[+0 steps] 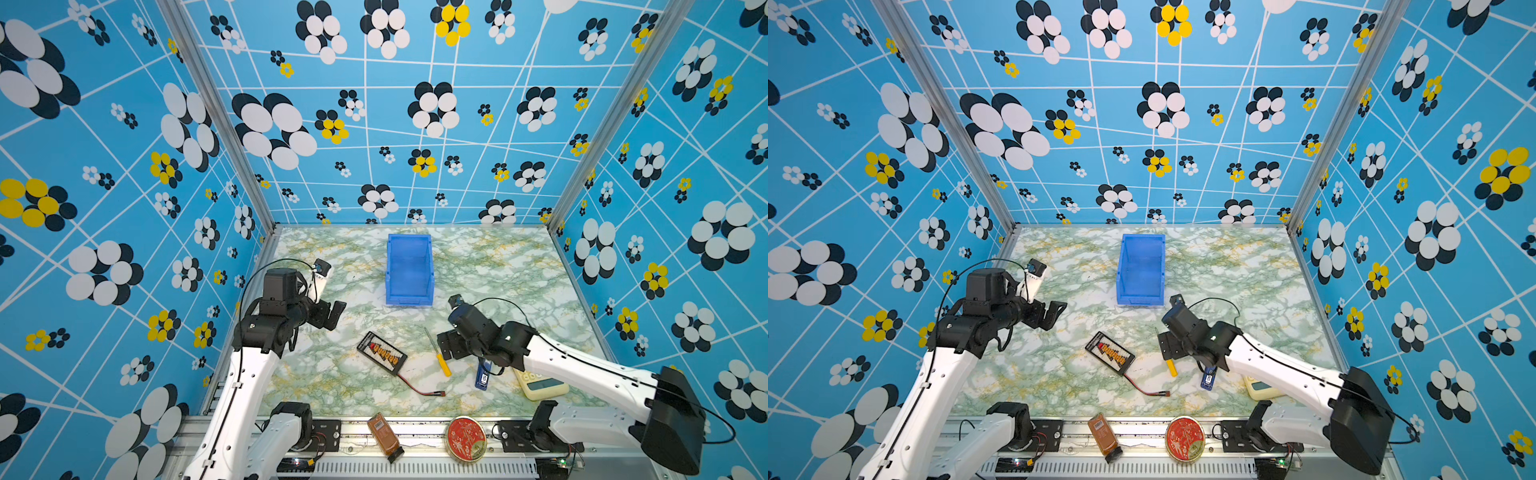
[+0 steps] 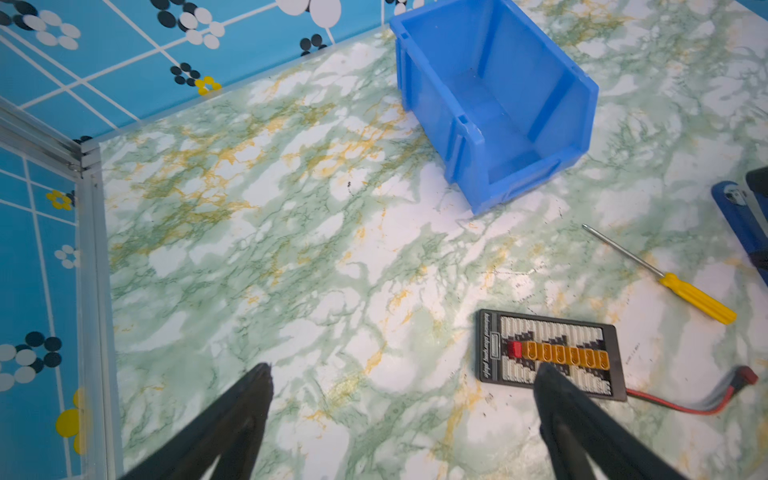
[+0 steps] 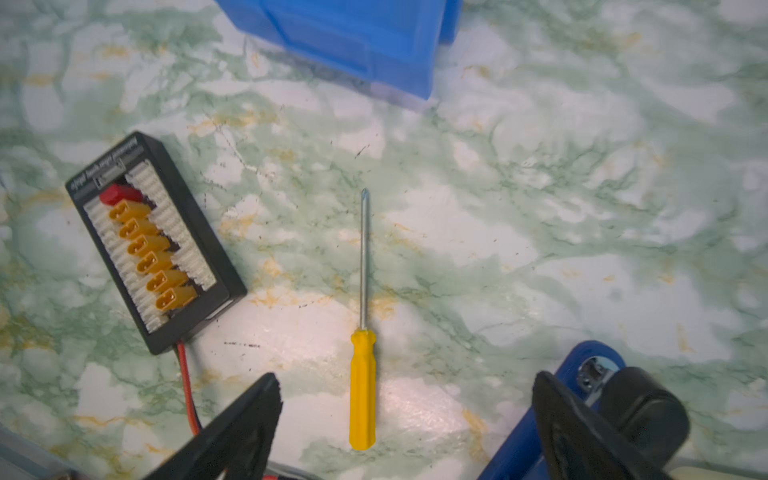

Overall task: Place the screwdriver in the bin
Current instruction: 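Move the right gripper over the yellow-handled screwdriver while the left arm lifts, then lower the right gripper and close it on the yellow screwdriver handle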

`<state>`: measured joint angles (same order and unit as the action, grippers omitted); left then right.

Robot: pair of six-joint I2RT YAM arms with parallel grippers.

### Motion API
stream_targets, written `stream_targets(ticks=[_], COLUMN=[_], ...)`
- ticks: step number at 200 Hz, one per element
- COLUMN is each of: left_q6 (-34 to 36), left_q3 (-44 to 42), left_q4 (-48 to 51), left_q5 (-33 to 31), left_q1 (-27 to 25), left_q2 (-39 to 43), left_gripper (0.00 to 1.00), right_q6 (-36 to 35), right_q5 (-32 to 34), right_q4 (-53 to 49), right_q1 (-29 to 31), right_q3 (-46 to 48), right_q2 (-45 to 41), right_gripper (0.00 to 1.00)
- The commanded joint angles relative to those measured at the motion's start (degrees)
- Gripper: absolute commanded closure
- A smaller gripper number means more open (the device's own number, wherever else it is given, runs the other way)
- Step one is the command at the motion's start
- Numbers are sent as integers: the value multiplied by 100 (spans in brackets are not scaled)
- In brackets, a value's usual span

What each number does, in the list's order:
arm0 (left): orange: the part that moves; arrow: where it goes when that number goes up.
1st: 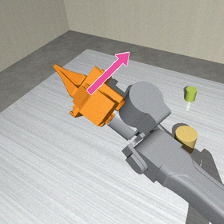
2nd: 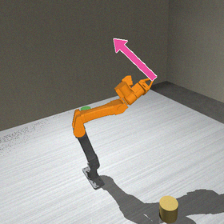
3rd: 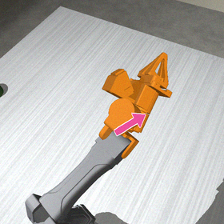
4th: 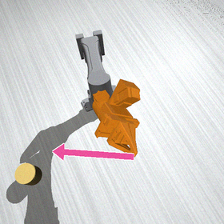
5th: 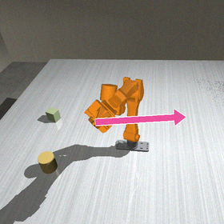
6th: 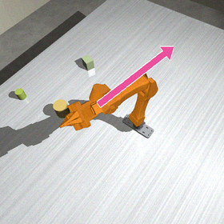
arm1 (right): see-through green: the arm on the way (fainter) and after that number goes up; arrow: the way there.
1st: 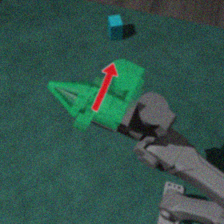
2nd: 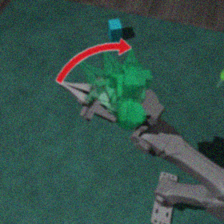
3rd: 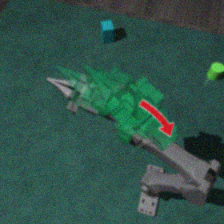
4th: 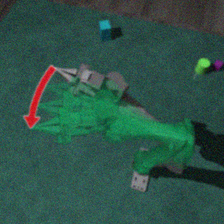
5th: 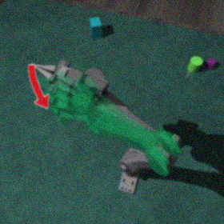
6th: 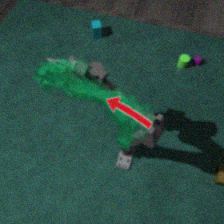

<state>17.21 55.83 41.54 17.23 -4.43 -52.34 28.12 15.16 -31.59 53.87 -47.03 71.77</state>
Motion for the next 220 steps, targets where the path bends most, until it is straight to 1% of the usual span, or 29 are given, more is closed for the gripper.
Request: stream_targets(ticks=[1, 11, 19, 32, 55, 69, 86, 107, 117, 126, 157, 174, 212, 220], left_q6=[168, 129, 102, 106, 368, 536, 581, 581, 620, 634, 546, 580, 581, 581], left_q3=[116, 152, 213, 305, 438, 487, 499, 561, 587, 617, 700, 714, 813, 821], left_q4=[766, 793, 864, 1027, 1279, 1315, 1325, 1389, 1410, 1406, 1355, 1336, 1242, 1243], left_q5=[59, 76, 180, 404, 746, 751, 787, 910, 956, 977, 983, 926, 564, 552], left_q1=[-89, -101, -115, -190, -413, -575, -689, -798, -851, -878, -911, -924, -928, -921], left_q2=[-28, -82, -139, -210, -231, -175, -187, -318, -339, -323, -387, -407, -407, -428], left_gripper=[1, 1, 1, 1, 1, 1, 1, 1, 1, 1, 1, 1, 1, 1], right_q6=[452, 541, 565, 620, 664, 677, 694, 731, 743, 779, 844, 867, 916, 930], right_q5=[222, 238, 140, -8, -210, -301, -422, -481, -487, -482, -573, -567, -461, -442], right_q4=[-380, -389, -332, -293, -46, 13, 73, 84, 99, 108, 75, 78, 10, -10], right_q1=[429, 512, 535, 533, 540, 542, 542, 542, 538, 535, 533, 541, 536, 537], right_q3=[-233, -249, -219, -157, 41, 95, 89, 57, 47, 52, 7, 9, 9, 6], right_q2=[395, 535, 615, 686, 724, 815, 1010, 1252, 1343, 1402, 1569, 1641, 1862, 1895], right_gripper=[6, 7, 12, 16, 24, 29, 35, 36, 41, 44, 46, 48, 51, 54])
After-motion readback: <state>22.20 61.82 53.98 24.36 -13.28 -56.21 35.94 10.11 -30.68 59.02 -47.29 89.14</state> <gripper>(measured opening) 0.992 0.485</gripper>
